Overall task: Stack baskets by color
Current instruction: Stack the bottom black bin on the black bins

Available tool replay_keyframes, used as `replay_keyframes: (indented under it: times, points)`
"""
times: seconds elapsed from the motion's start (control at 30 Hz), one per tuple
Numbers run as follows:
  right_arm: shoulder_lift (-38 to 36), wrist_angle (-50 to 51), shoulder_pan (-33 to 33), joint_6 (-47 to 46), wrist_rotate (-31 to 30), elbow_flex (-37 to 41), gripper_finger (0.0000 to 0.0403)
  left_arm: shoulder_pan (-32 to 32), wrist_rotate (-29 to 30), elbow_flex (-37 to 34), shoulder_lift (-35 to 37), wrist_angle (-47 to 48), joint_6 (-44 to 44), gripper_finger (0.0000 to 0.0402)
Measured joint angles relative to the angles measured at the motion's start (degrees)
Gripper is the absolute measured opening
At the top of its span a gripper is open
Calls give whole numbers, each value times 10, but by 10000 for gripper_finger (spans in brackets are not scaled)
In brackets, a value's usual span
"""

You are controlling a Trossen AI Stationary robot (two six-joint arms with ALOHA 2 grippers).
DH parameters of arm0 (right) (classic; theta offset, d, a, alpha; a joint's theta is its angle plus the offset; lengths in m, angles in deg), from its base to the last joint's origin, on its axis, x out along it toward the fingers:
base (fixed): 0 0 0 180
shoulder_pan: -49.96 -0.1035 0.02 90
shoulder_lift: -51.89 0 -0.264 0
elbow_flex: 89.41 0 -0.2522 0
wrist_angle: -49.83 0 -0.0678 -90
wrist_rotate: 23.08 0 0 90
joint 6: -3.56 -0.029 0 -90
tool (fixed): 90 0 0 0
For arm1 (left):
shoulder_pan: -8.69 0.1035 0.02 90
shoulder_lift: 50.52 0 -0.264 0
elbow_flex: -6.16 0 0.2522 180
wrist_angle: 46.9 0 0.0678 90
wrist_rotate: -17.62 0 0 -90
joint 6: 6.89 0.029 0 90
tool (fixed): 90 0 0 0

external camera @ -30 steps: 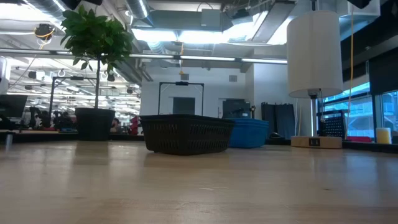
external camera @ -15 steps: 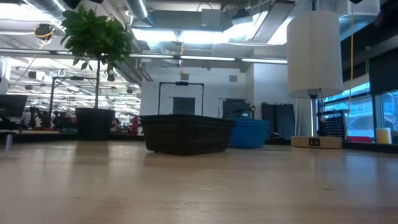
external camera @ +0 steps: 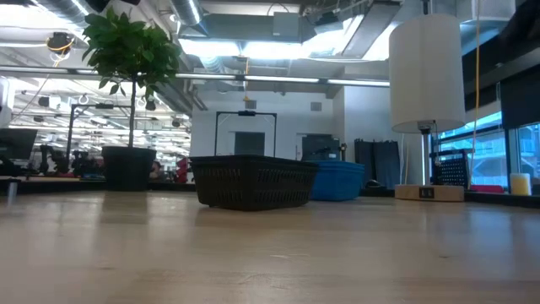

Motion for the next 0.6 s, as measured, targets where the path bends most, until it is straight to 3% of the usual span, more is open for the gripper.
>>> replay_keyframes:
  times: [0.23, 0.4, 0.6]
  points:
    - [44, -34, -46, 153, -3, 0, 111, 0, 0, 0, 0, 0, 0, 76]
    - [81, -36, -77, 254, -37, 0, 111, 0, 0, 0, 0, 0, 0, 76]
    - [122, -49, -94, 331, -60, 0, 111, 0, 0, 0, 0, 0, 0, 76]
